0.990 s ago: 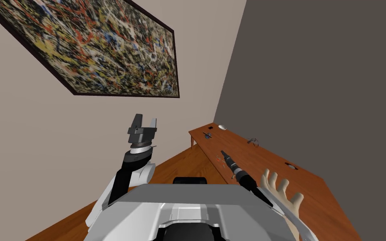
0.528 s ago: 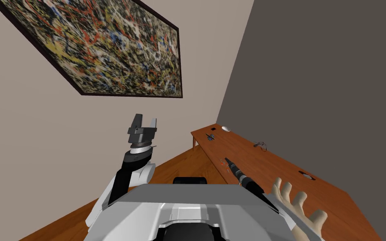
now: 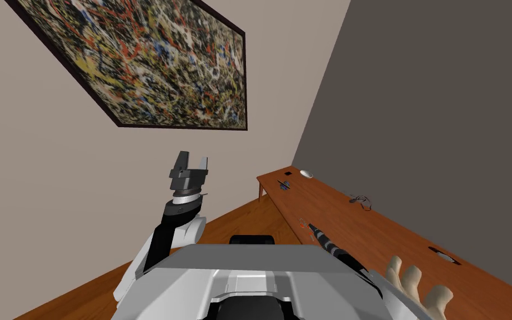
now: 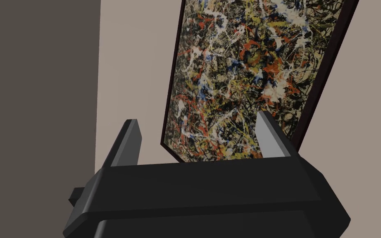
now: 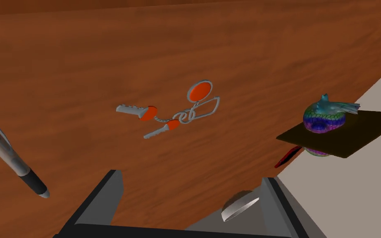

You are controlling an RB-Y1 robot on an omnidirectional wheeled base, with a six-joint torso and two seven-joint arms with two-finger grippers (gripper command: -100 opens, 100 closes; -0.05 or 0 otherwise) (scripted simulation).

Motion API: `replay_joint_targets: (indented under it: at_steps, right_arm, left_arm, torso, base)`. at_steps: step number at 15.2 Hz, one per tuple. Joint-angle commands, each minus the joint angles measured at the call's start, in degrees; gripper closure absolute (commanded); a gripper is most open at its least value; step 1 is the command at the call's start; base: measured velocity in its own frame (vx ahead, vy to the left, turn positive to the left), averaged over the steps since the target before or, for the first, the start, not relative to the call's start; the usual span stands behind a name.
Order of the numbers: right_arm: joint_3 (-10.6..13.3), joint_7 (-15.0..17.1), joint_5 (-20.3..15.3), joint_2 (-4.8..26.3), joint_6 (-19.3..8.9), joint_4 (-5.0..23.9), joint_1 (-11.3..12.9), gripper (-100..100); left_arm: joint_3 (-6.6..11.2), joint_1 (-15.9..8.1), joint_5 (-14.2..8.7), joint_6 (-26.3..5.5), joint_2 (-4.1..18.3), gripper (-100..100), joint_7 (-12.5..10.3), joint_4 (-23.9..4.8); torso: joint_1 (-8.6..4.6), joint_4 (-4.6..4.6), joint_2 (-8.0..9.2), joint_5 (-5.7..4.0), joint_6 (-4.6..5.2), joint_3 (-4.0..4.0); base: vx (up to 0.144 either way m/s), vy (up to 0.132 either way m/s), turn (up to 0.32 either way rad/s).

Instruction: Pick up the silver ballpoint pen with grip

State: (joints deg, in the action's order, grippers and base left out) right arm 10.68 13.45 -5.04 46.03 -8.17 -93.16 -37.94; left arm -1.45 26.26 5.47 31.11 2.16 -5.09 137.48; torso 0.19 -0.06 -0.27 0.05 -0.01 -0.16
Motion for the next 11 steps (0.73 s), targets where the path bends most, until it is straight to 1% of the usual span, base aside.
replay_joint_targets:
  at_steps: [1, 2, 4, 5, 7, 9, 11]
  right_arm:
    - [1.01, 1.21, -0.14, 1.39, -2.86, 2.07, -0.5, -100]
    - [1.01, 1.21, -0.14, 1.39, -2.93, 2.07, -0.5, -100]
    - [2.5, 2.9, -0.16, 3.31, -6.0, 5.4, -1.17, -100]
    - [2.5, 2.9, -0.16, 3.31, -6.11, 5.4, -1.17, -100]
    - [4.05, 4.46, -0.12, 4.81, -8.99, 8.46, -1.8, -100]
    - [4.05, 4.46, -0.12, 4.81, -8.99, 8.46, -1.8, -100]
    - [5.64, 5.88, -0.03, 5.85, -11.5, 11.2, -2.37, -100]
  left_arm:
    - [0.0, 0.0, 0.0, 0.0, 0.0, 0, 0.0, 0.0]
    - [0.0, 0.0, 0.0, 0.0, 0.0, 0, 0.0, 0.0]
    - [0.0, 0.0, 0.0, 0.0, 0.0, 0, 0.0, 0.0]
    - [0.0, 0.0, 0.0, 0.0, 0.0, 0, 0.0, 0.0]
    - [0.0, 0.0, 0.0, 0.0, 0.0, 0, 0.0, 0.0]
    - [0.0, 0.0, 0.0, 0.0, 0.0, 0, 0.0, 0.0]
    - [0.0, 0.0, 0.0, 0.0, 0.0, 0, 0.0, 0.0]
  torso:
    - [0.0, 0.0, 0.0, 0.0, 0.0, 0.0]
    - [0.02, 0.0, 0.01, 0.01, -0.02, 0.01]
    - [0.0, 0.0, 0.02, 0.0, 0.01, 0.02]
    - [0.03, 0.0, -0.03, 0.01, -0.01, -0.01]
    - [0.03, -0.01, -0.04, 0.0, 0.02, -0.02]
    - [0.03, -0.01, -0.06, 0.02, 0.0, -0.04]
    - [0.0, 0.01, 0.08, 0.01, 0.02, 0.04]
  base:
    - [0.061, 0.045, 0.124]
    - [0.057, 0.038, 0.087]
    - [0.077, 0.04, 0.125]
    - [0.081, 0.038, 0.093]
    - [0.091, 0.047, 0.12]
    - [0.066, 0.029, 0.059]
    - [0.049, 0.033, 0.089]
